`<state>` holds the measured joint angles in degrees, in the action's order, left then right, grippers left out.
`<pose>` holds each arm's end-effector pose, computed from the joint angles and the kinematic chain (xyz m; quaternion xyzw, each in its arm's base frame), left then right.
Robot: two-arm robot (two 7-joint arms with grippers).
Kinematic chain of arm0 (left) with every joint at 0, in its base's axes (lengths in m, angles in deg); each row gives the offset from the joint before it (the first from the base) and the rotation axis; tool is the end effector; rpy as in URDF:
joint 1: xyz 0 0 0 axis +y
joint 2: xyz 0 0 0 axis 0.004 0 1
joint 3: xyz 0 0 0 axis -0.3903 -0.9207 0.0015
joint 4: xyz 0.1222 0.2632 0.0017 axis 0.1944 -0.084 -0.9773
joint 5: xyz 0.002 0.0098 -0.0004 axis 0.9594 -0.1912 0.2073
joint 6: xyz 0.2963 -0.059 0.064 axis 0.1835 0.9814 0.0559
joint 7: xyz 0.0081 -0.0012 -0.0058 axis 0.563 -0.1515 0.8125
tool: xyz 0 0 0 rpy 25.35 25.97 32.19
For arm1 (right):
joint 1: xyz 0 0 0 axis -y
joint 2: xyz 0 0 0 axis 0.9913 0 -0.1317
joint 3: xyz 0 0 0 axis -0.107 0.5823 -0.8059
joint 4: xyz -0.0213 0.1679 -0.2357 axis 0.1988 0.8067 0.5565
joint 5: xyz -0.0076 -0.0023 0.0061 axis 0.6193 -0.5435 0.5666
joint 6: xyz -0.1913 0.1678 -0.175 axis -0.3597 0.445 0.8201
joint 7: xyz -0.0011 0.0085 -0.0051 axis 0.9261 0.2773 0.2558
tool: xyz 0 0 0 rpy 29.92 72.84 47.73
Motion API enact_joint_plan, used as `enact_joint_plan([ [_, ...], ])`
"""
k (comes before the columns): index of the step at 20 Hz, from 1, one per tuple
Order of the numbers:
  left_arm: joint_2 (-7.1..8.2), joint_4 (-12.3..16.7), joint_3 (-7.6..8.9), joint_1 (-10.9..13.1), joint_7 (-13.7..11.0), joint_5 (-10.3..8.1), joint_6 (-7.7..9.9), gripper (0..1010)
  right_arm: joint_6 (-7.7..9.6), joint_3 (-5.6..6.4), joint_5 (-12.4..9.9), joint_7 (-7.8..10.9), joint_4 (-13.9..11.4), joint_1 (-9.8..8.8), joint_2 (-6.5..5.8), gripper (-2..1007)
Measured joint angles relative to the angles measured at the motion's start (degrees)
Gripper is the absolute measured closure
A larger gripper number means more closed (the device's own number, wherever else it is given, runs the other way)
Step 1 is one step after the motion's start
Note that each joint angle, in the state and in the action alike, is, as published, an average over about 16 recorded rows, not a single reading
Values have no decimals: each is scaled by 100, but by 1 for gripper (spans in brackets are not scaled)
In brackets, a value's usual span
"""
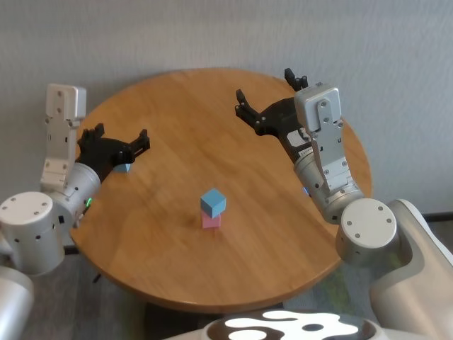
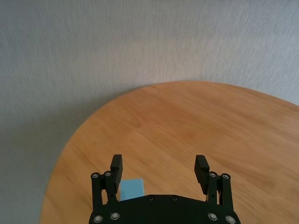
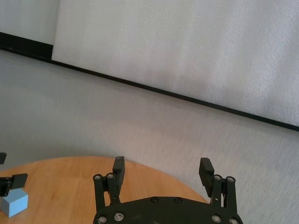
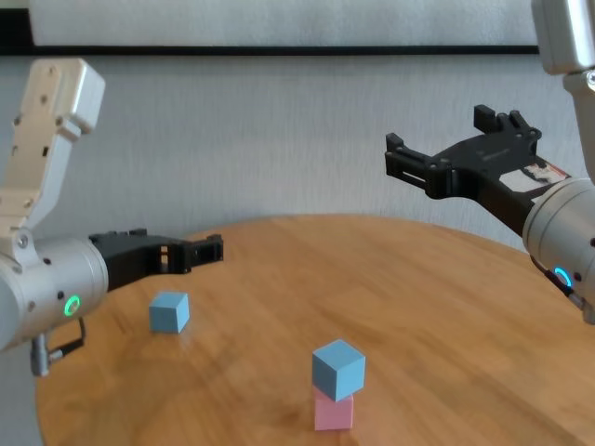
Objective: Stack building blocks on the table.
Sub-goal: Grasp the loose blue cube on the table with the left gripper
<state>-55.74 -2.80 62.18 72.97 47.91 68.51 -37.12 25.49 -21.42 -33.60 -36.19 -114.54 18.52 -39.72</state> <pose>0.4040 -0.0083 -0.2842 0.0659 0.0687 0.5843 0.8059 0.3746 0.0554 -0.2837 -0.0161 -0.1569 -0.5729 0.8043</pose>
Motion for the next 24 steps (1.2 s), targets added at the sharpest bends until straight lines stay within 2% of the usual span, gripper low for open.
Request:
enact_joint_plan([
  [3,-43,-1,57,84,26,2,29,10,0,0,0,0,0,0,0,0],
  [11,-144,-125,165,190,9,37,-44,10,0,0,0,0,-1,0,0,0],
  [24,-146,-494,170,122,-136,342,-183,10,0,0,0,0,-1,0,0,0],
])
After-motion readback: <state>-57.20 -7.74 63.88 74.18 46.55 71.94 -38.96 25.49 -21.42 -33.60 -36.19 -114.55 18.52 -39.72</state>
